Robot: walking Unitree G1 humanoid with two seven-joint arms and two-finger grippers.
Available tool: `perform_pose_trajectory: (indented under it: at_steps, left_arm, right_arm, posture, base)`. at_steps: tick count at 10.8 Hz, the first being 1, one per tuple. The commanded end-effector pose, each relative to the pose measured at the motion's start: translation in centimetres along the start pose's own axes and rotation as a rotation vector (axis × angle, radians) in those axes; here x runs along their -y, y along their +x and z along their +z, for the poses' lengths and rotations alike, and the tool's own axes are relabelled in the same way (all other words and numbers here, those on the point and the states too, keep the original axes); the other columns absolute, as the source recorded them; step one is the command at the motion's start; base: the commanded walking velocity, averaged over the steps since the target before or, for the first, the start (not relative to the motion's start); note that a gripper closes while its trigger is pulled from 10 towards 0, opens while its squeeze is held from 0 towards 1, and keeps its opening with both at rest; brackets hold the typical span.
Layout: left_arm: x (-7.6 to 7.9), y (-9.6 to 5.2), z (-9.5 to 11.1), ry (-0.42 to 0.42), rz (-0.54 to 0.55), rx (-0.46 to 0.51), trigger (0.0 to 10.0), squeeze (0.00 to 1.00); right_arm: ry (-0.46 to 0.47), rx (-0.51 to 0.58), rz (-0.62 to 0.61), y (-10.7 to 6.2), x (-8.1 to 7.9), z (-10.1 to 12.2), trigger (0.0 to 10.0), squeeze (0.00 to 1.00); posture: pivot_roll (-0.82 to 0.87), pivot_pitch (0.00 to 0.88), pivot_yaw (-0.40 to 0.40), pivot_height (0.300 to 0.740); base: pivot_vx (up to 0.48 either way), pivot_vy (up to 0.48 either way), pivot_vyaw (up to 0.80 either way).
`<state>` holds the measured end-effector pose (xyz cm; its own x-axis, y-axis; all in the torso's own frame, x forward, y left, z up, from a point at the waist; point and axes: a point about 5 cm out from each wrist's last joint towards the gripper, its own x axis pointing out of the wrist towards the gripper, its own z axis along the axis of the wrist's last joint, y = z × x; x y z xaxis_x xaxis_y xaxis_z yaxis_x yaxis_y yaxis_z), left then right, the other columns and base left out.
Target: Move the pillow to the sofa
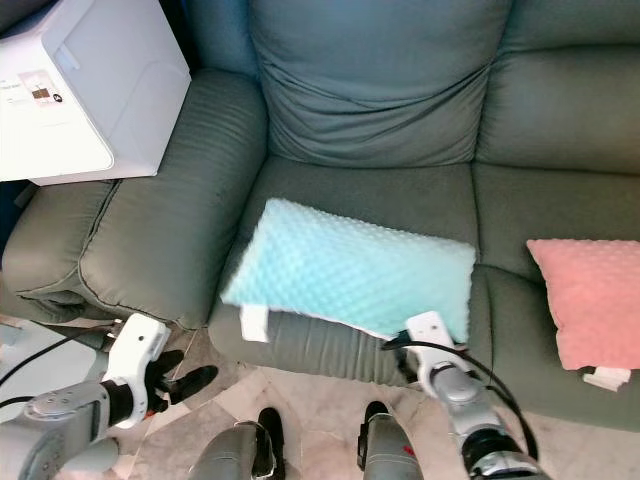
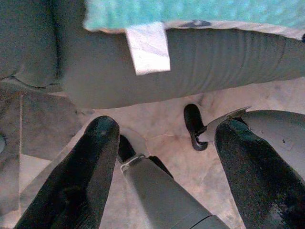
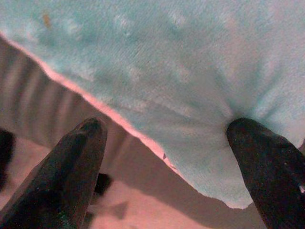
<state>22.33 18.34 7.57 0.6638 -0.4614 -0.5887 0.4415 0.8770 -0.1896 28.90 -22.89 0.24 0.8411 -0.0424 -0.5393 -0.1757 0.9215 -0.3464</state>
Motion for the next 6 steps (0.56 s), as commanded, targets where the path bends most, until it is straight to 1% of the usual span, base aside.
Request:
perform_pose_trajectory:
  at_steps: [1,2,4,5,6]
  left_arm:
    - [-0.5,-0.7,-0.5,-0.008,0.031,-0.021,10.0,0.0]
    - [-0.6,-0.7,-0.5,-0.007,0.038,-0.022,10.0,0.0]
    - [-0.7,-0.7,-0.4,-0.005,0.045,-0.02,10.0,0.0]
    - [-0.7,-0.6,-0.4,-0.006,0.047,-0.019,10.0,0.0]
    - [-0.7,-0.5,-0.5,-0.007,0.046,-0.021,10.0,0.0]
  right_arm:
    - [-0.037,0.0,-0.044,-0.1,0.7,-0.2,10.0,0.0]
    - [-0.03,0.027,-0.067,0.0,1.4,0.6,10.0,0.0]
    - [-0.029,0.071,-0.08,0.3,2.0,2.0,10.0,0.0]
    - [-0.038,0.095,-0.065,0.4,1.6,2.5,10.0,0.0]
    - [-0.01,0.112,-0.032,0.5,1.0,2.7,10.0,0.0]
  posture:
    - [0.08,0.38,0.166,0.74]
    - [0.08,0.38,0.167,0.74]
    - [0.07,0.376,0.16,0.74]
    - [0.07,0.373,0.158,0.74]
    - [0.07,0.369,0.155,0.74]
  base:
    - [0.0,0.0,0.0]
    - [0.0,0.0,0.0]
    - [0.0,0.0,0.0]
    - [0.0,0.0,0.0]
    - [0.0,0.0,0.0]
